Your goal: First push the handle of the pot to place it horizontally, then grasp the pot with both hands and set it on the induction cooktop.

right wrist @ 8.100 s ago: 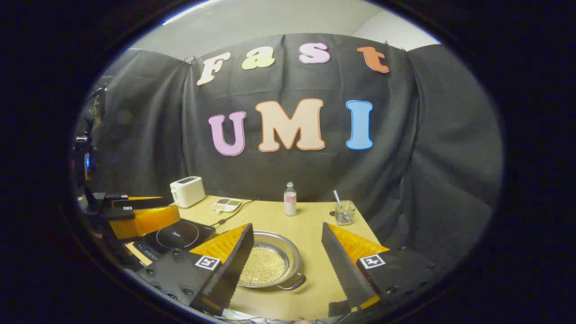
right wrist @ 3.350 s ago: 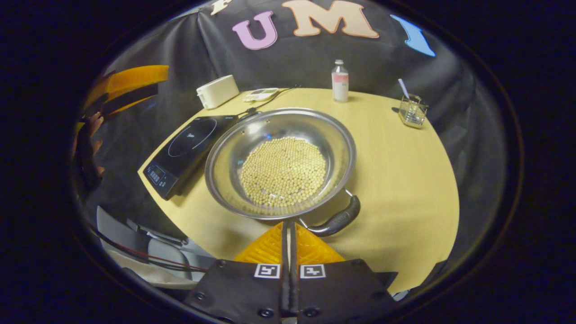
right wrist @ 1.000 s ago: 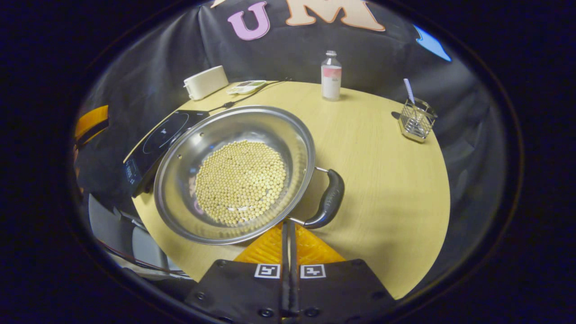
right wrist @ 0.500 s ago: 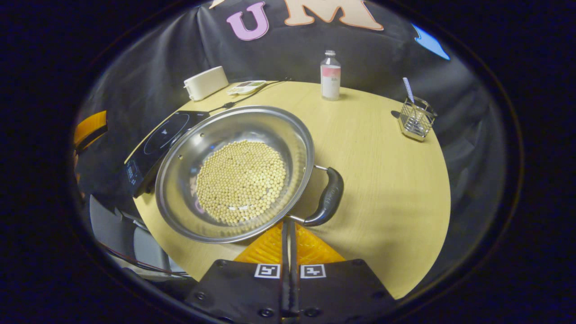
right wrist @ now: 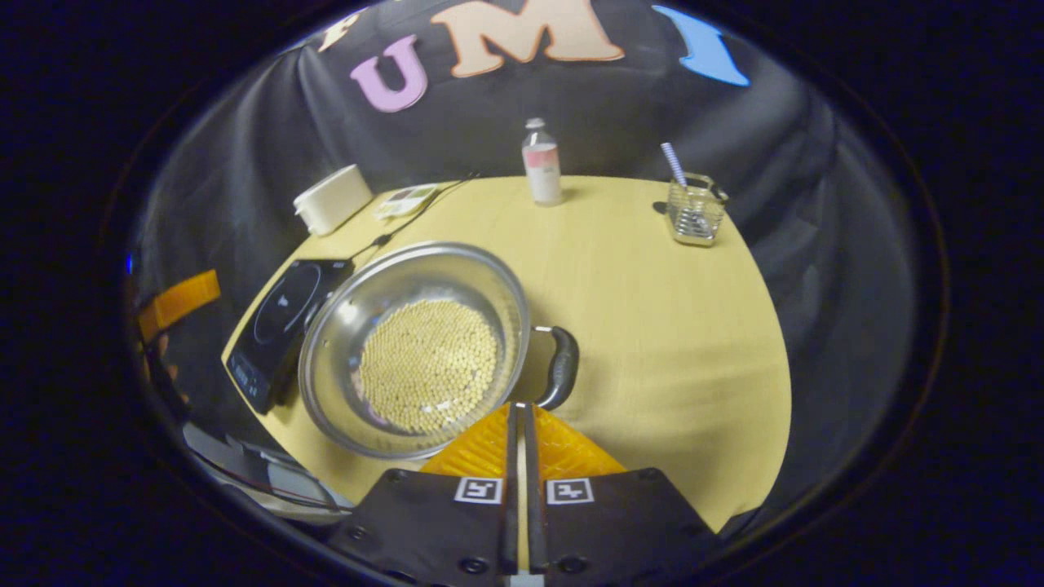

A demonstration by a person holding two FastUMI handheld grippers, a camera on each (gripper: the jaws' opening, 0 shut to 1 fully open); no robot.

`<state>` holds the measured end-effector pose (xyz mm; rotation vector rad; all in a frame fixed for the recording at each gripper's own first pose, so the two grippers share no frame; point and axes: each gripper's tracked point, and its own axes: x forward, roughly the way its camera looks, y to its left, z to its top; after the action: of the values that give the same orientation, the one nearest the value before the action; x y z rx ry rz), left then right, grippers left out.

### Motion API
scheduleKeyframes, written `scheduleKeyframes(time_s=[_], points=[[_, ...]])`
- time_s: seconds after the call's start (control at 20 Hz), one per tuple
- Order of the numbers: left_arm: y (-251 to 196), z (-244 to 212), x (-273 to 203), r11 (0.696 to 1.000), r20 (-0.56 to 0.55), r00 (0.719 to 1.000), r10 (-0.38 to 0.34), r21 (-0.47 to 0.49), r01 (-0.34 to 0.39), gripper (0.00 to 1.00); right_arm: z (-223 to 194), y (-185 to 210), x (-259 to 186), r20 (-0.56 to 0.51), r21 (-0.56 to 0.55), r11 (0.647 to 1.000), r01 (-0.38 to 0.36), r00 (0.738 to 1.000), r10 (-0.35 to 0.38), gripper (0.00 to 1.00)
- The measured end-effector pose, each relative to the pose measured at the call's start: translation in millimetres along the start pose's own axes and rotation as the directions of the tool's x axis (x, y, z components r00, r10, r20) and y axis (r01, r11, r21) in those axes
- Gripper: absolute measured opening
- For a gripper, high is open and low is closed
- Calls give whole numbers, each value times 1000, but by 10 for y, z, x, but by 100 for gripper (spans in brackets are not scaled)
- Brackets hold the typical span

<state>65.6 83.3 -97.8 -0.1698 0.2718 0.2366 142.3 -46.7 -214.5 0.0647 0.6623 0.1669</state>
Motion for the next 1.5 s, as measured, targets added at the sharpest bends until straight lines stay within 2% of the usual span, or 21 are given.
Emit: scheduleKeyframes(time_s=[0.15,0.3,0.35,0.45,0.5,0.55,0.6,0.65,0.8,0.85,1.0,1.1,1.15,1.3,1.35,1.4,1.45,1.5], points=[[6,-67,192,998,-45,997,-63,-19,62,98,121,17,24,56,43,998,37,998,-39,59],[65,-113,363,996,-82,993,-88,-25,86,98,149,45,89,52,52,997,59,997,-62,65],[94,-147,420,996,-94,991,-92,-23,91,98,156,60,134,48,52,997,60,997,-63,75],[122,-209,532,995,-120,988,-95,-17,94,98,194,76,224,54,51,996,67,996,-70,77],[131,-237,574,995,-129,987,-98,-14,97,98,197,99,258,48,55,996,65,997,-68,81],[137,-271,618,995,-141,985,-100,-13,99,98,210,119,275,42,61,996,63,997,-66,97],[149,-315,663,995,-157,983,-100,-14,99,98,186,99,318,35,60,996,69,997,-71,100],[161,-344,699,995,-164,981,-100,-15,99,98,185,73,340,31,58,995,77,996,-79,96],[165,-430,812,995,-193,976,-104,-20,102,98,178,9,401,16,60,994,93,995,-94,96],[165,-465,848,995,-200,974,-104,-19,102,98,174,-15,433,10,63,993,96,995,-97,100],[172,-583,984,995,-231,967,-104,-27,100,98,149,-75,547,-7,68,992,110,994,-110,100],[161,-691,1085,994,-259,960,-106,-43,99,98,138,-84,643,-21,67,992,107,994,-106,100],[168,-746,1130,994,-276,956,-104,-48,94,98,122,-93,699,-31,64,992,107,994,-105,96],[171,-880,1255,995,-307,947,-100,-61,85,98,93,-93,830,-58,69,992,102,993,-98,96],[185,-928,1281,995,-318,943,-98,-62,83,98,72,-102,878,-68,72,992,102,993,-97,100],[189,-965,1311,995,-330,939,-99,-59,85,99,39,-104,918,-81,75,992,103,992,-97,100],[202,-1007,1332,995,-335,938,-95,-51,82,99,18,-116,956,-89,79,991,105,991,-98,96],[220,-1021,1353,996,-338,937,-87,-40,78,98,-8,-116,989,-100,85,991,104,990,-95,100]])
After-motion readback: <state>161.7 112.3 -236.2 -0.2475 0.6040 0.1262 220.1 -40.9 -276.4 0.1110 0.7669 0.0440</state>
